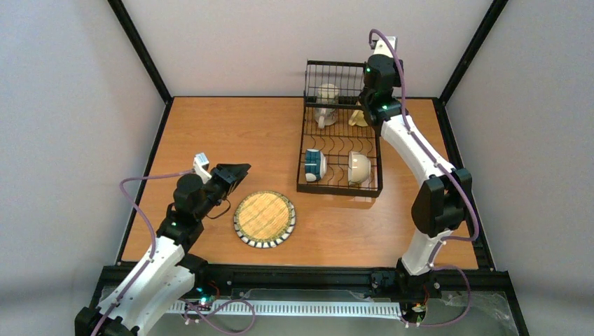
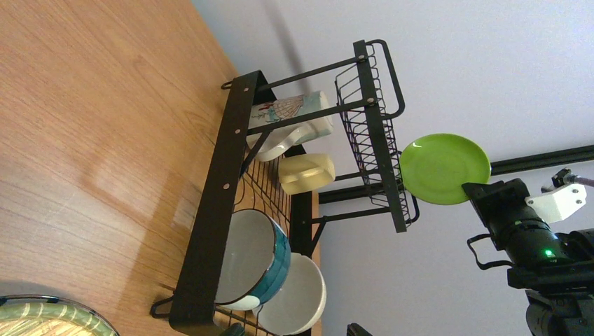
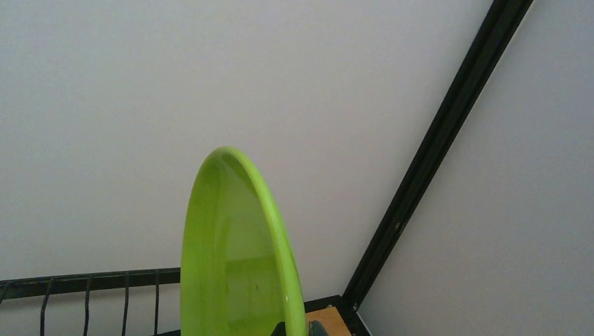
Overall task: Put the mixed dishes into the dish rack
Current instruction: Insert the plate into the dish rack.
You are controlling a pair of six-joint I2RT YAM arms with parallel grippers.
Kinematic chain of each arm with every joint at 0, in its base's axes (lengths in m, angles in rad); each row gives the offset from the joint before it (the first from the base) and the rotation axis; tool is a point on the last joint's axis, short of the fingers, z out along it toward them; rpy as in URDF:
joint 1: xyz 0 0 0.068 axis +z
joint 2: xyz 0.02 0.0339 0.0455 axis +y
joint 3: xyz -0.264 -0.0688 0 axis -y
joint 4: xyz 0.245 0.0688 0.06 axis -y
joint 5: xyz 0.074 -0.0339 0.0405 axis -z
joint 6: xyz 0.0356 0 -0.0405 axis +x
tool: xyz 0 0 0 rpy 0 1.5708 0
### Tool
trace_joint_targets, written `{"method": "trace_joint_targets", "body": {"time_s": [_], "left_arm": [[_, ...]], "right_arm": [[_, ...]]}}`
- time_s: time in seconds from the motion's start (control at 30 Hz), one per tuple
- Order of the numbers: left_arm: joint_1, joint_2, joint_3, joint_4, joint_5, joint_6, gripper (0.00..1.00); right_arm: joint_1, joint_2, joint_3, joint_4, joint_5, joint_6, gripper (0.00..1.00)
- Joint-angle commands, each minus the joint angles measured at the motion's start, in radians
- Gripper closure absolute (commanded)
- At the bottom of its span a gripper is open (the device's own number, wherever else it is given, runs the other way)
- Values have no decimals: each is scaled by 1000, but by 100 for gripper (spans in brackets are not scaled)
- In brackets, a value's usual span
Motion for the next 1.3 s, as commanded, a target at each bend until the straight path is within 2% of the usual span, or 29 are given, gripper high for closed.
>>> {"method": "trace_joint_targets", "body": {"time_s": [0.0, 1.27], "left_arm": [[3, 1, -8, 15, 5, 19, 18], [4, -37, -18, -5, 31, 15, 18]], "right_arm": [[-9, 8, 0, 42, 33, -10, 98], [-6, 71, 161, -235, 83, 41, 98]]}}
